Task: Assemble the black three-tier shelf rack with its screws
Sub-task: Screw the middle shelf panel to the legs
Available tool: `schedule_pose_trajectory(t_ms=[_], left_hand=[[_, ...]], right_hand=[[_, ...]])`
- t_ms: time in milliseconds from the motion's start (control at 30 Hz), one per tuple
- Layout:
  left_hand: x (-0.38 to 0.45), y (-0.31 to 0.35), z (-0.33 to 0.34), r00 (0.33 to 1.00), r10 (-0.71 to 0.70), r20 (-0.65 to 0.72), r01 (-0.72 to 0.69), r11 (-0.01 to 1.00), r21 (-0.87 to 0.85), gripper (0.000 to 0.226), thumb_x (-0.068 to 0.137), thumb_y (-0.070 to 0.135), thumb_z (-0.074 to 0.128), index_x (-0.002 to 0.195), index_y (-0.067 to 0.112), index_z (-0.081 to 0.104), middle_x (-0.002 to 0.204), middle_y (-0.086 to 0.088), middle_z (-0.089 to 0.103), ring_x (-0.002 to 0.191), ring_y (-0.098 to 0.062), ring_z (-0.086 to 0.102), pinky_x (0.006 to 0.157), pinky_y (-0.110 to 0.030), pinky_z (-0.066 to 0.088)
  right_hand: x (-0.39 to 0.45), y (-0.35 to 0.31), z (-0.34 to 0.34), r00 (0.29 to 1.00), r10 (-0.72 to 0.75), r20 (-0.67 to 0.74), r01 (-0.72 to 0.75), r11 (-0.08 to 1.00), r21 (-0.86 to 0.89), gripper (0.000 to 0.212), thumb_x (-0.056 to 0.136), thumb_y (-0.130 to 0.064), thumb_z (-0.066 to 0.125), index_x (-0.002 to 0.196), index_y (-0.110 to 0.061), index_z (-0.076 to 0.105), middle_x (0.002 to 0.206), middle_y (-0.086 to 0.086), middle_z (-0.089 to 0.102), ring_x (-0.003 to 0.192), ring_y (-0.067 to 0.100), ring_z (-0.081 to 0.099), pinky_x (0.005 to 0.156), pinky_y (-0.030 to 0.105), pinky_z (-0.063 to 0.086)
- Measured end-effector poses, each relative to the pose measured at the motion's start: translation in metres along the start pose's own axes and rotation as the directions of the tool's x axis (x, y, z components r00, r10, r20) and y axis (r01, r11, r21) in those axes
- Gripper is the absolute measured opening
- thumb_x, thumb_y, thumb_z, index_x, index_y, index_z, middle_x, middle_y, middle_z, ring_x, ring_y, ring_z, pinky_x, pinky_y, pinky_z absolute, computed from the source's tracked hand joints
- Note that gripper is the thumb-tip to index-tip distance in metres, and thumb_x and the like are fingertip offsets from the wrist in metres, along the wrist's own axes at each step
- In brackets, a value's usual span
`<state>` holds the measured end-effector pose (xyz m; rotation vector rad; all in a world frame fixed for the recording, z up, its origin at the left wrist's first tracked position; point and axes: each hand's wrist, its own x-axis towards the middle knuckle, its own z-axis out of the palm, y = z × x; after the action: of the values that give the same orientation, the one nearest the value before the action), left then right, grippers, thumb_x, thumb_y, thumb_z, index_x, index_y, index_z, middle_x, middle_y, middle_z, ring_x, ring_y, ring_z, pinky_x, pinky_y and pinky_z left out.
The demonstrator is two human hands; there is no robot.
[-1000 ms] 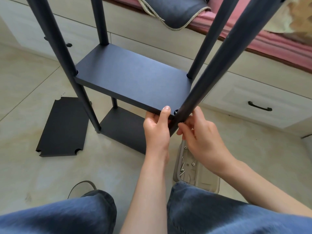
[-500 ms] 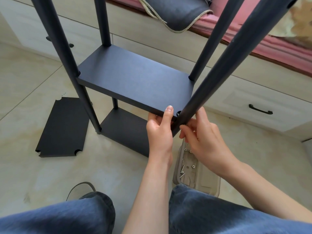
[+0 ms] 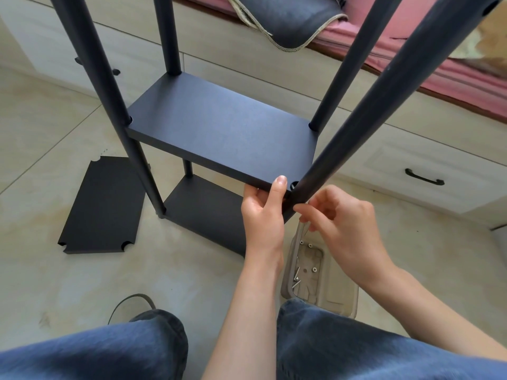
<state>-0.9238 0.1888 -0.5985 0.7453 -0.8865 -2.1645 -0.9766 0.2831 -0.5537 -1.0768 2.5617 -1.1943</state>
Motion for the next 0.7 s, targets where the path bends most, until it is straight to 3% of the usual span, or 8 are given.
schedule_pose_trajectory(t_ms=[233,367,533,700], left_hand=[[0.0025,-0.0022,-0.0006,1.000,-0.027,0.015,0.027,0.999,-0.018,0.018,0.100,0.014,0.061,0.117,0.011,0.061,0.093,0.003,0.073,0.096,-0.019,0.070,0.095,-0.037,0.056],[0.0042,-0.0033,-0.0007,0.999,-0.029,0.020,0.030,0.999,-0.020,0.021,0.100,0.014,0.061,0.120,0.010,0.060,0.091,0.005,0.072,0.094,-0.017,0.070,0.091,-0.032,0.057],[0.0050,-0.0045,0.0007,1.000,-0.009,0.007,0.009,1.000,-0.014,0.014,0.101,0.017,0.062,0.115,0.014,0.062,0.089,0.009,0.073,0.094,-0.014,0.071,0.088,-0.030,0.056],[0.0067,-0.0056,0.0018,1.000,-0.012,0.003,0.012,1.000,-0.027,0.011,0.101,0.020,0.063,0.111,0.020,0.064,0.093,0.009,0.075,0.097,-0.015,0.071,0.090,-0.032,0.055]], right_hand=[[0.0013,-0.0010,-0.0002,1.000,-0.006,-0.005,0.006,0.999,-0.035,0.019,0.085,-0.021,0.076,0.079,-0.007,0.065,0.068,-0.003,0.069,0.059,0.008,0.065,0.061,0.025,0.053],[0.0033,-0.0006,-0.0011,1.000,-0.023,-0.010,0.022,0.999,-0.043,0.020,0.083,-0.021,0.078,0.080,-0.007,0.065,0.068,-0.002,0.069,0.061,0.009,0.065,0.062,0.026,0.052],[0.0061,-0.0009,-0.0047,0.999,-0.026,-0.025,0.025,0.999,-0.035,0.019,0.081,-0.019,0.081,0.087,-0.007,0.067,0.073,-0.006,0.068,0.069,0.005,0.065,0.063,0.012,0.048],[0.0029,-0.0031,-0.0063,0.999,-0.041,-0.006,0.041,0.996,-0.076,0.016,0.082,-0.016,0.079,0.086,-0.004,0.068,0.074,-0.005,0.069,0.070,0.006,0.066,0.067,0.017,0.052]])
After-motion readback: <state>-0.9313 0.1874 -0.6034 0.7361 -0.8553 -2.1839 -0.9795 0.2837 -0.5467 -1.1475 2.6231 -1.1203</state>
